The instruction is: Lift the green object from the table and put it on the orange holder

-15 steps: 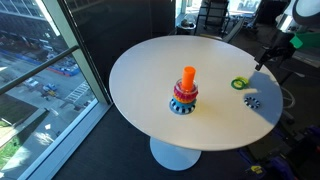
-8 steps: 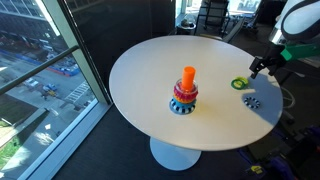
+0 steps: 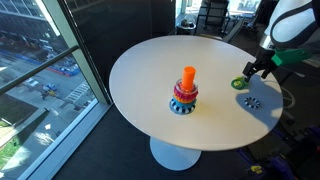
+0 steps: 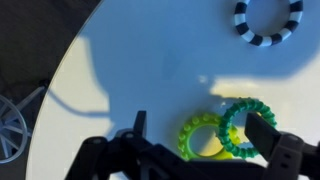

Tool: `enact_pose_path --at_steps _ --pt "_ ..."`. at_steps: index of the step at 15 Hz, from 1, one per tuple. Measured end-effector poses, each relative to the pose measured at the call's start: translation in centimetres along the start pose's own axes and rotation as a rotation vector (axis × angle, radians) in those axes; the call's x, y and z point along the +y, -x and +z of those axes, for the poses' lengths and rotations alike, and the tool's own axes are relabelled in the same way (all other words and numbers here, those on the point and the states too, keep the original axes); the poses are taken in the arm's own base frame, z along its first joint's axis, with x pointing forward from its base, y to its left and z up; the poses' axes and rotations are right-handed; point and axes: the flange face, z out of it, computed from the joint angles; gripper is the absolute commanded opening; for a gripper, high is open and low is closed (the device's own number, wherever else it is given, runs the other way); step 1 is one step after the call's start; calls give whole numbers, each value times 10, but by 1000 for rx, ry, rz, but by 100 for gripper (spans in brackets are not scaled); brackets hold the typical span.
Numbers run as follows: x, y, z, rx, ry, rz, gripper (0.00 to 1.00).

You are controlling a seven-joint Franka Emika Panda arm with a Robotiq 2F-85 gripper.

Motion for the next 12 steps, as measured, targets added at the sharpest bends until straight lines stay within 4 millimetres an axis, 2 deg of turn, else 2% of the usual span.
enact_pose_path --at_steps 3,4,6,7,8,9,12 --pt "-8 -5 -1 7 8 -20 94" --pt "-10 -7 -1 8 11 -26 84" --pt "-14 -10 0 10 14 -34 84" --pt "-16 -11 1 9 15 -37 79" --pt "-17 -12 3 8 16 -40 80" --pt "-19 -13 4 6 17 -44 75" --pt "-23 -14 10 -1 20 -52 74"
